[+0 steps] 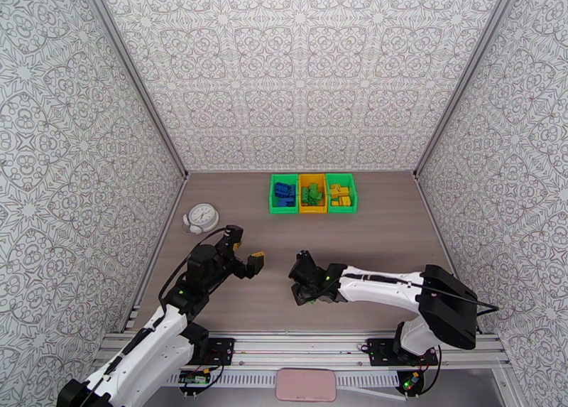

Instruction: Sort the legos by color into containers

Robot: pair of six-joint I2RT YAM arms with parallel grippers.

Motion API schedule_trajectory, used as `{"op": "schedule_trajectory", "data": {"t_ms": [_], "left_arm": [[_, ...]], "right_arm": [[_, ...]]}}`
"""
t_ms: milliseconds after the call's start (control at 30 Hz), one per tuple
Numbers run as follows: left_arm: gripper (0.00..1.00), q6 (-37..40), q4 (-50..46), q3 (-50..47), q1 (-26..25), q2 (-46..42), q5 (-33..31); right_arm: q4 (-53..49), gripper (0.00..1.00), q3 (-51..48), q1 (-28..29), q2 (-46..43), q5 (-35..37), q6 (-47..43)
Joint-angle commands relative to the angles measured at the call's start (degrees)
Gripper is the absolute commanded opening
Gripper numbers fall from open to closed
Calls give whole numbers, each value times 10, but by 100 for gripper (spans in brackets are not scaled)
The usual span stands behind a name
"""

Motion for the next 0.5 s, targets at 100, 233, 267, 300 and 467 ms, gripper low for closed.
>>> {"op": "schedule_trajectory", "data": {"t_ms": [100,233,267,300,467], "left_arm": [[100,5,-11,-2,5,-2,-9],[100,17,-19,1,3,-2,-5],[100,18,-18,3,2,-2,-6],[100,20,-17,2,1,-2,-5],[100,30,-13,4,1,0,2]], "right_arm": [[-6,75,26,-4,35,-12,7],[-14,66,42,-5,62,-15,4],[-17,62,46,-5,65,-16,3],[-17,59,47,-6,67,-16,3],[-25,40,49,-8,69,-8,8]]}}
